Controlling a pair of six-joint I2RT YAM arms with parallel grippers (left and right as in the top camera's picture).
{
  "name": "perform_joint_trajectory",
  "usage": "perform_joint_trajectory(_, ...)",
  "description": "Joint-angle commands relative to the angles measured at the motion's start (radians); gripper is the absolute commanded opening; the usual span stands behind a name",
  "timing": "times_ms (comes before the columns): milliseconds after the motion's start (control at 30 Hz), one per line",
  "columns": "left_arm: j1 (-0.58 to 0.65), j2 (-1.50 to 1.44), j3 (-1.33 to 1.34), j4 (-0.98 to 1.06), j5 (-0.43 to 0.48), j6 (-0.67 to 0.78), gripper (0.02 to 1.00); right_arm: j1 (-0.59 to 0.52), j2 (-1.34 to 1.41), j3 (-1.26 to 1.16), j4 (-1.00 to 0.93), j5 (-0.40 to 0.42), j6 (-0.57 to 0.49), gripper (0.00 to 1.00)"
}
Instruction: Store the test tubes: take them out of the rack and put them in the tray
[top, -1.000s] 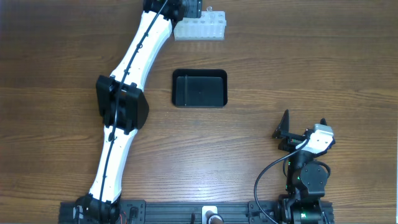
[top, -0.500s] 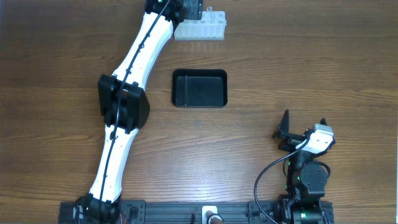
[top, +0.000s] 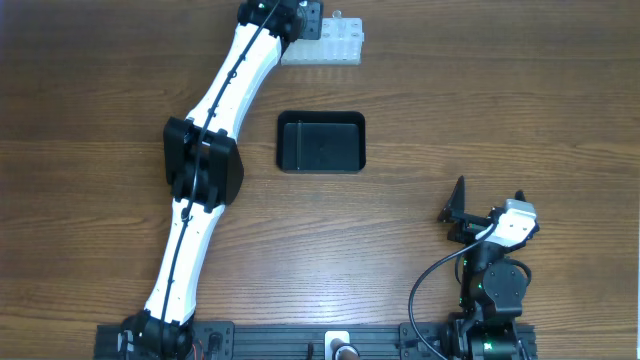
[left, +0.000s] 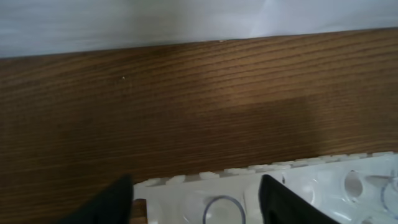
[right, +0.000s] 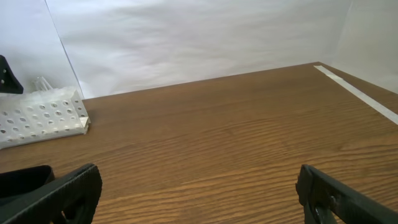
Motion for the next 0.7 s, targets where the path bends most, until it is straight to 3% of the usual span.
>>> perform_joint_trajectory(33,0.003,0.011,0.014,0.003,0.007,0.012,0.498,-0.005,-0.011,-0.005,-0.003,-0.002,-0.005,0.991)
perform_joint_trajectory(367,0.003,0.011,0.015,0.003,0.007,0.011,0.242,-0.005,-0.011,-0.005,-0.003,-0.002,-0.005,0.991)
perform_joint_trajectory(700,0.003,0.011,0.015,0.003,0.007,0.011,0.159,-0.005,-0.011,-0.005,-0.003,-0.002,-0.005,0.993)
